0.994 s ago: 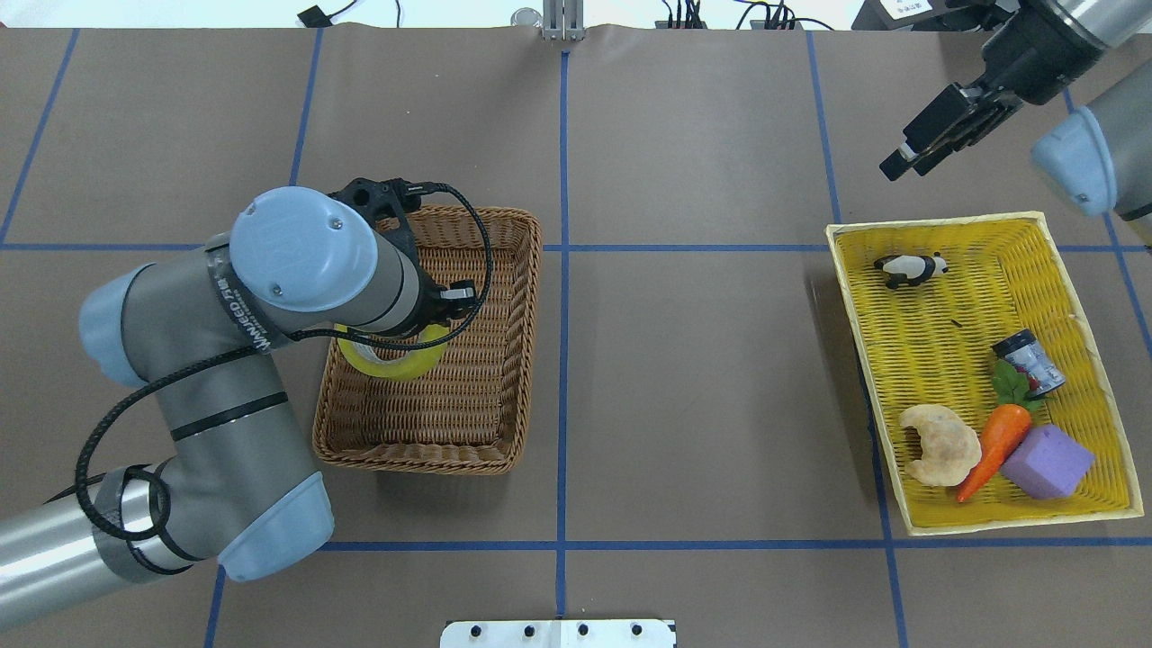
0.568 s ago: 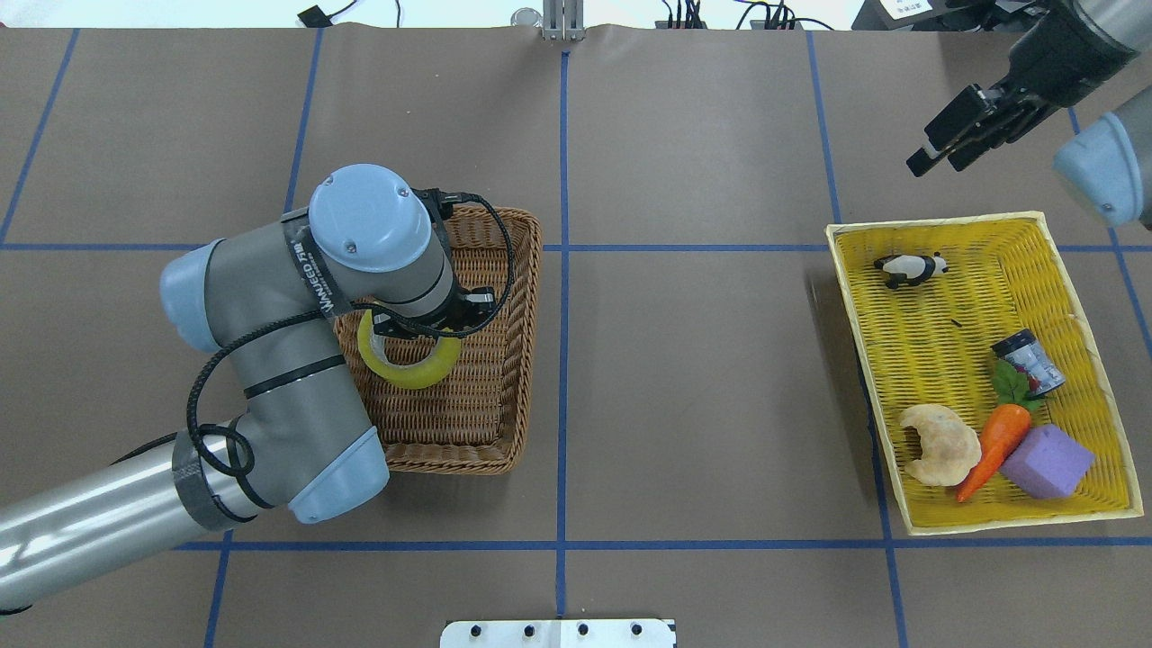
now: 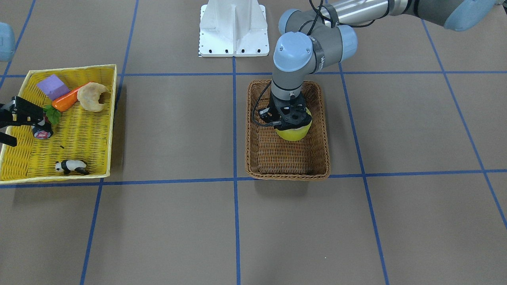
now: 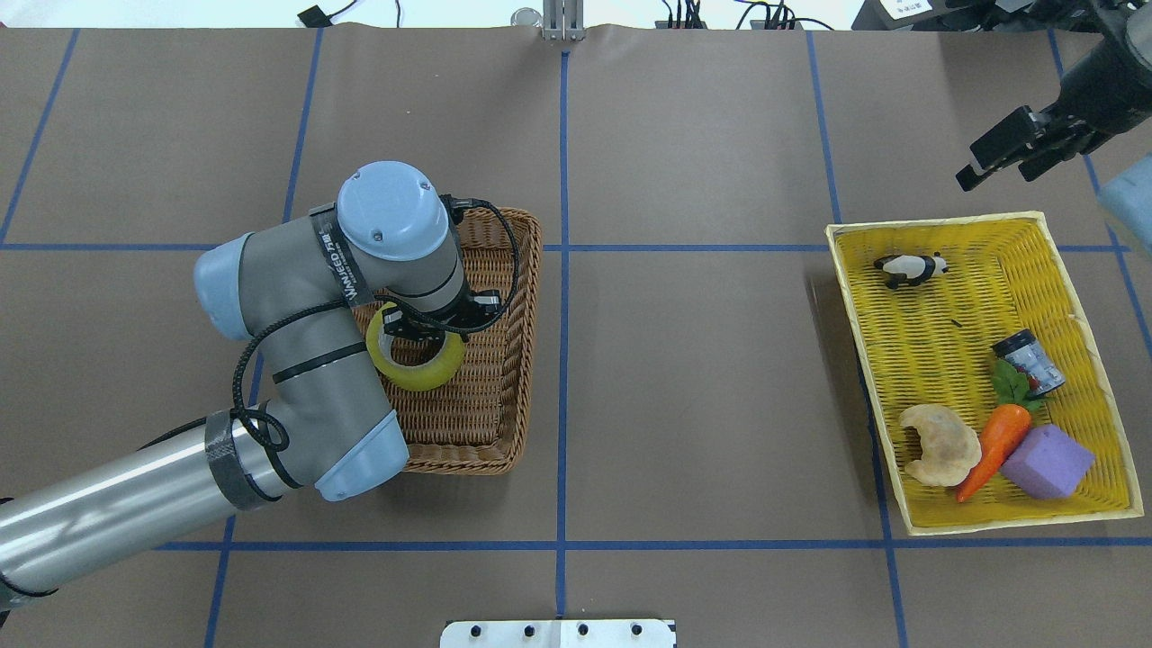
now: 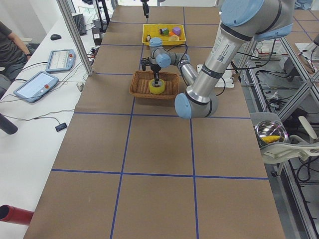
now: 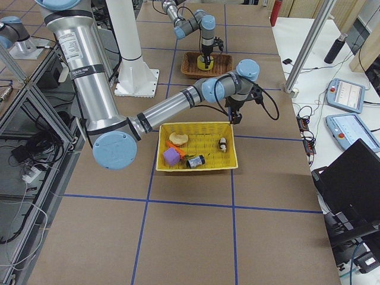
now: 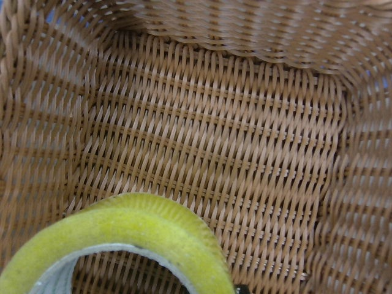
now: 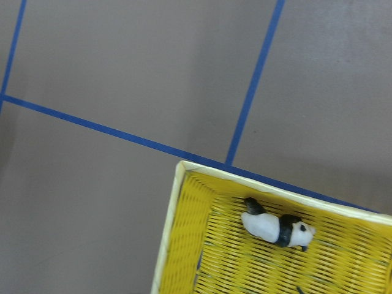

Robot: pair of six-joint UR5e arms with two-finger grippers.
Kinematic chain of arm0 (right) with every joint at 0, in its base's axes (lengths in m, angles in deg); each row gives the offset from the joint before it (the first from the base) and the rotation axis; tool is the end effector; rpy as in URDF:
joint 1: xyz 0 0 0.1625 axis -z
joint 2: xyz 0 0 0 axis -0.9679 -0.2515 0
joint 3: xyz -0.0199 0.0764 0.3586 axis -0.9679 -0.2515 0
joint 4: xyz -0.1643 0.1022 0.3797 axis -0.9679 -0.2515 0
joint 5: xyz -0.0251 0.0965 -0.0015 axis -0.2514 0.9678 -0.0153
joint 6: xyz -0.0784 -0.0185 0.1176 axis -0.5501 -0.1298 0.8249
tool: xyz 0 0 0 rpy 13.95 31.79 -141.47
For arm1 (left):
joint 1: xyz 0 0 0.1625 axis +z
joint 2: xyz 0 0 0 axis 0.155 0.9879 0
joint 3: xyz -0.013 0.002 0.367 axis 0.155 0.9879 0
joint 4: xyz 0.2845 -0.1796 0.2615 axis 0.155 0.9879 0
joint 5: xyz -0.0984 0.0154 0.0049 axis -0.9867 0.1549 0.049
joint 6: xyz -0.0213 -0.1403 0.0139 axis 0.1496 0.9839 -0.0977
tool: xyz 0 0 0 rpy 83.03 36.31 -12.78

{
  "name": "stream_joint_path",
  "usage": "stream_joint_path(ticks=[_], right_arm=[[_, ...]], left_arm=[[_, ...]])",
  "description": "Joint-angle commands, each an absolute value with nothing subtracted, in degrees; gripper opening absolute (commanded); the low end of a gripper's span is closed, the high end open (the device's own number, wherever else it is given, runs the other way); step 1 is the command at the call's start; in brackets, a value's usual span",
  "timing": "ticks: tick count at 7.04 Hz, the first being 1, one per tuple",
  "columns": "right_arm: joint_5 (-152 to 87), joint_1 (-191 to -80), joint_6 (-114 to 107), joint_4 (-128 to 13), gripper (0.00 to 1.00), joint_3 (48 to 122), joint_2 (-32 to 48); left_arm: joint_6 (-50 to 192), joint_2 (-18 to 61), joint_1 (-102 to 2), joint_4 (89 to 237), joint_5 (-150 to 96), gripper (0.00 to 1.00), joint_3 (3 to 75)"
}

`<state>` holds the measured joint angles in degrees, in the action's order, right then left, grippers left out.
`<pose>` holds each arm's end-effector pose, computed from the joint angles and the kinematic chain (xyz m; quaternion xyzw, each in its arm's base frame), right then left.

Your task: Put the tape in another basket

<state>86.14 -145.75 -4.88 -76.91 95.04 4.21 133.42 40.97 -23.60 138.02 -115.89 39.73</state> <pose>-0.1764 -0.5569 0.3567 0.0461 -0.4618 -0.1251 0.8769 0.5468 -0.4481 0.2197 -0.0172 0.3855 -0.0953 0.9176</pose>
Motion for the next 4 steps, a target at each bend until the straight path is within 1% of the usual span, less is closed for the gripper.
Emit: stream_joint_path(ticks=[1,2,3,4], right_arm=[[85.4,-145.8,-3.8,-76.9,0.99,95.4,3.7],[85.4,-145.8,-3.7,-76.9,0.99,95.4,3.7],[85.4,-145.8,-3.6,-76.9,0.99,95.4,3.7],[85.4,-145.8,-3.6,-76.9,0.99,95.3,3.6]], left_arm=[[133.5,41.1,-23.5,141.7,-115.8,0.18,37.3],[133.4,41.0,-23.5,141.9,-115.9,0.39,37.0],[132.3,40.9,-23.6,141.5,-116.0,0.98,37.0],[131.6,40.8,-24.2,141.1,-118.4,0.98,37.9]])
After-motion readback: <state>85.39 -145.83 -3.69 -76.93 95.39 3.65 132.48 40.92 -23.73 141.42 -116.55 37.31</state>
